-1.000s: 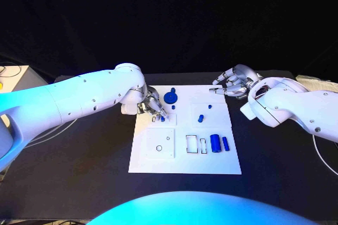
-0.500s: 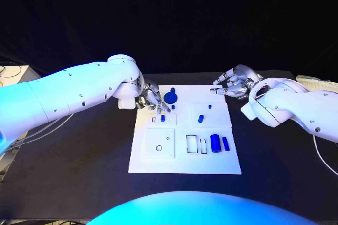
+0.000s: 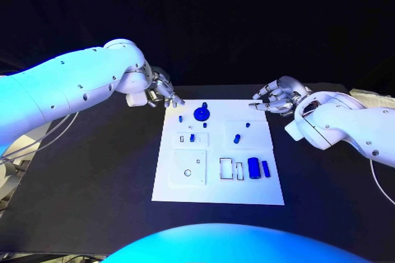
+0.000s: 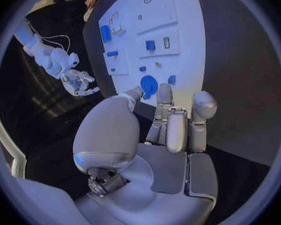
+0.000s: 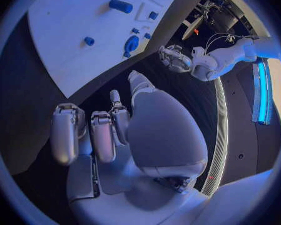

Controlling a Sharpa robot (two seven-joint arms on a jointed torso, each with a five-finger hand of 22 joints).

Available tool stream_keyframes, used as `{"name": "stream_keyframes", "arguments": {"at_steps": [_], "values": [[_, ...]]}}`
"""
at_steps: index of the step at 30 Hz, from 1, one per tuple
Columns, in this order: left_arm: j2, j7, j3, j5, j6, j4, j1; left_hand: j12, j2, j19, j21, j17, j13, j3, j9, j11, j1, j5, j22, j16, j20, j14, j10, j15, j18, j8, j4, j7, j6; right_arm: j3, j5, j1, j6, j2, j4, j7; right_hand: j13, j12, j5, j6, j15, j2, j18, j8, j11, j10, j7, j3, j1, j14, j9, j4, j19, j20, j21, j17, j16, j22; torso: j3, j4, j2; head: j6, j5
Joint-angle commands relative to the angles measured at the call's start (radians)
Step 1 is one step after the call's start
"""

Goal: Assemble the parts on the task board

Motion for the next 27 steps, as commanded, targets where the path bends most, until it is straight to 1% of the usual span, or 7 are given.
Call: {"name": "stream_keyframes", "arguments": {"at_steps": [1,3,6,12,18,23,27], "values": [[0.021,0.031,0.001,-0.014,-0.069,-0.041,0.005,0.011,-0.002,0.023,0.016,0.094,-0.003,0.001,-0.005,-0.002,-0.005,0.005,0.023,0.014,-0.003,0.029,0.005,0.003,0.007,0.001,0.016,-0.006,-0.004,0.000,0.001,-0.001,0.002,0.001,-0.001,0.016,0.087,-0.003,0.006,-0.007,0.001,0.001,0.009,0.004,0.001,-0.006,0.003,0.003,-0.010,0.084,-0.001,-0.001,0.020,0.004,-0.005,0.186,-0.006,0.151,-0.0019,-0.0014,0.004,0.000,0.003],[0.037,0.032,0.001,-0.028,-0.068,-0.070,0.006,0.014,-0.005,0.030,0.022,0.100,-0.004,0.001,-0.008,-0.006,-0.007,0.005,0.031,0.018,-0.004,0.033,0.011,0.000,0.006,0.004,0.021,-0.011,-0.005,0.000,0.002,-0.001,0.002,0.001,-0.001,0.017,0.087,-0.002,0.007,-0.007,0.001,0.002,0.009,0.004,0.001,-0.006,0.003,0.003,-0.010,0.084,-0.001,-0.001,0.020,0.004,-0.005,0.187,-0.005,0.151,-0.0034,-0.0012,0.005,0.000,0.005],[0.063,0.031,-0.001,-0.049,-0.056,-0.109,0.005,0.015,-0.013,0.036,0.027,0.107,-0.007,-0.004,-0.011,-0.006,-0.015,0.003,0.037,0.023,-0.006,0.037,0.013,-0.001,0.005,0.009,0.030,-0.009,-0.004,0.000,0.002,-0.001,0.002,0.003,-0.001,0.017,0.087,-0.002,0.007,-0.007,0.001,0.002,0.009,0.004,0.001,-0.006,0.003,0.003,-0.010,0.084,-0.001,-0.001,0.020,0.004,-0.005,0.187,-0.005,0.151,-0.0054,-0.0019,0.008,0.001,0.010],[0.112,0.023,-0.011,-0.091,0.003,-0.179,-0.001,0.017,-0.017,0.045,0.034,0.115,-0.009,-0.009,-0.011,-0.005,-0.022,0.003,0.049,0.028,-0.006,0.042,0.014,0.000,0.002,0.020,0.036,-0.008,0.005,0.000,-0.003,-0.001,0.002,0.005,-0.001,0.016,0.087,-0.002,0.010,-0.008,0.001,0.003,0.009,0.004,0.001,-0.006,0.003,0.004,-0.010,0.084,-0.001,-0.001,0.019,0.004,-0.007,0.187,-0.005,0.150,-0.0093,-0.0058,0.016,0.002,0.015],[0.149,0.019,-0.021,-0.118,0.039,-0.237,-0.016,0.017,-0.017,0.044,0.034,0.116,-0.009,-0.008,-0.011,-0.005,-0.022,0.003,0.049,0.029,-0.006,0.042,0.014,0.000,0.002,0.022,0.036,-0.008,0.007,0.000,-0.005,-0.001,0.000,0.004,0.002,0.016,0.087,-0.003,0.013,-0.008,0.001,0.003,0.009,0.004,0.001,-0.006,0.003,0.004,-0.009,0.084,-0.001,-0.001,0.019,0.004,-0.007,0.186,-0.006,0.151,-0.0113,-0.0076,0.022,0.005,0.018],[0.170,0.017,-0.023,-0.133,0.052,-0.271,-0.032,0.017,-0.017,0.044,0.034,0.115,-0.010,-0.009,-0.011,-0.005,-0.022,0.003,0.048,0.028,-0.006,0.042,0.014,0.000,0.002,0.022,0.036,-0.008,0.006,0.000,-0.006,-0.001,-0.002,0.005,0.004,0.017,0.087,-0.003,0.013,-0.008,0.001,0.003,0.009,0.004,0.001,-0.006,0.003,0.004,-0.009,0.084,-0.001,-0.001,0.019,0.004,-0.007,0.186,-0.006,0.151,-0.0125,-0.0097,0.026,0.005,0.019],[0.177,0.016,-0.026,-0.136,0.057,-0.282,-0.039,0.017,-0.019,0.043,0.033,0.113,-0.010,-0.010,-0.012,-0.004,-0.024,0.003,0.047,0.028,-0.006,0.041,0.013,0.001,0.002,0.022,0.036,-0.007,0.005,0.000,-0.006,-0.001,-0.005,0.005,0.005,0.018,0.087,-0.003,0.014,-0.008,0.001,0.003,0.009,0.004,0.001,-0.006,0.003,0.005,-0.009,0.084,-0.002,-0.001,0.019,0.004,-0.007,0.186,-0.006,0.151,-0.0113,-0.0092,0.025,0.002,0.019]]}}
